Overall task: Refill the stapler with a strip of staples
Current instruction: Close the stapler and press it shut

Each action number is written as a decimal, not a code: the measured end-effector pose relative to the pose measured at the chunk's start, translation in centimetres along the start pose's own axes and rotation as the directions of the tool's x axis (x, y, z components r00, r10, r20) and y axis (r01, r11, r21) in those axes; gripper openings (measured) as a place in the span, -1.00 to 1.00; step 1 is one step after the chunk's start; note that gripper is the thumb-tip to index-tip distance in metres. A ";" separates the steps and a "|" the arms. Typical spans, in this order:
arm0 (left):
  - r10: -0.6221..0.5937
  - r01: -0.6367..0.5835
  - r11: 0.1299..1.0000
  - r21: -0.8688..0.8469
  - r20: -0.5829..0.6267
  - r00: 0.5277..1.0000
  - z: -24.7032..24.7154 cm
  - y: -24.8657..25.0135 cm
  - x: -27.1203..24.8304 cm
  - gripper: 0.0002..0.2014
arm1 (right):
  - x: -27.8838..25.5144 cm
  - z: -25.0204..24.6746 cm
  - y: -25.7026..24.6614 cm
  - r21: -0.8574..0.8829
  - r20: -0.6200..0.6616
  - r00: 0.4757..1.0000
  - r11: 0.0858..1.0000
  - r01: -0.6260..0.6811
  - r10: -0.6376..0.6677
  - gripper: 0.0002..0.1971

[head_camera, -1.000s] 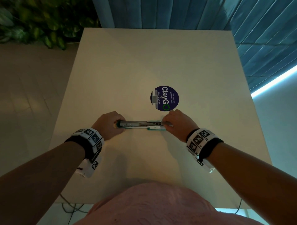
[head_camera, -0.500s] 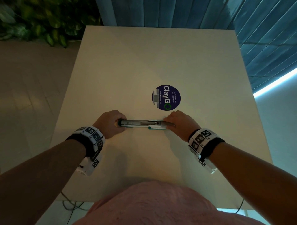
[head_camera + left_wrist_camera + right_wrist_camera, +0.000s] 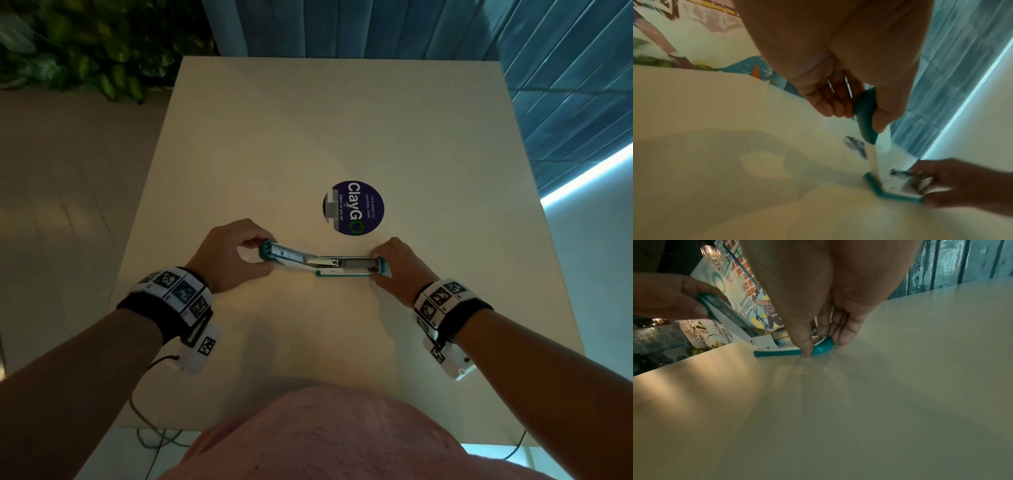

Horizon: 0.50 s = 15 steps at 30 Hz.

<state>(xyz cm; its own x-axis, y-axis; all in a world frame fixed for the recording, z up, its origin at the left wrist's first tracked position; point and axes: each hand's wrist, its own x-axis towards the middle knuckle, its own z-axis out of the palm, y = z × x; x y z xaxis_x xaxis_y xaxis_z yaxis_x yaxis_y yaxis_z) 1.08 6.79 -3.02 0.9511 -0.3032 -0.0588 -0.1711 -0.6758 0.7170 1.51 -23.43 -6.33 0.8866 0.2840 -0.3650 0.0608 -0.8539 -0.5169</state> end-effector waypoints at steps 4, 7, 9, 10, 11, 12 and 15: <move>0.115 -0.114 0.991 -0.066 0.004 0.993 1.6 3.2 1.5 -0.70 | 0.0 0.4 0.2 0.016 -0.012 1.000 1.000 0.008 -0.007 -0.72; 0.178 -0.176 0.981 -0.082 0.011 0.984 4.1 4.9 2.8 -0.68 | 0.0 0.4 0.3 0.024 -0.013 1.000 1.000 0.007 -0.007 -0.72; 0.213 -0.210 0.976 -0.056 0.044 0.976 5.8 5.6 3.7 -0.66 | 0.0 0.3 0.3 0.019 -0.013 1.000 1.000 0.008 -0.008 -0.73; 0.220 -0.218 0.975 -0.037 0.069 0.973 6.6 5.9 4.1 -0.64 | 0.1 0.3 0.3 0.015 -0.013 1.000 1.000 0.006 -0.006 -0.74; 0.222 -0.221 0.975 -0.015 0.102 0.970 7.3 6.1 4.5 -0.64 | 0.0 0.3 0.3 0.016 -0.013 1.000 1.000 0.001 -0.001 -0.75; 0.219 -0.223 0.975 0.007 0.142 0.965 7.9 6.3 4.9 -0.63 | 0.0 0.3 0.3 0.023 -0.016 1.000 1.000 -0.003 0.004 -0.75; 0.182 -0.212 0.974 0.082 0.272 0.945 9.0 6.6 6.0 -0.65 | -0.2 0.4 0.5 0.052 -0.030 1.000 0.999 0.010 -0.008 -0.75</move>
<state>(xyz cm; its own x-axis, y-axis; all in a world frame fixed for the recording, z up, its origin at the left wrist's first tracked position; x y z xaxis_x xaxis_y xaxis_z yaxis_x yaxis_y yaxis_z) 3.33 -5.56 -4.86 0.7974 -0.5926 -0.1139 -0.3891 -0.6492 0.6536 1.19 -23.75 -6.90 0.8995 0.2777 -0.3373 0.0456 -0.8275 -0.5597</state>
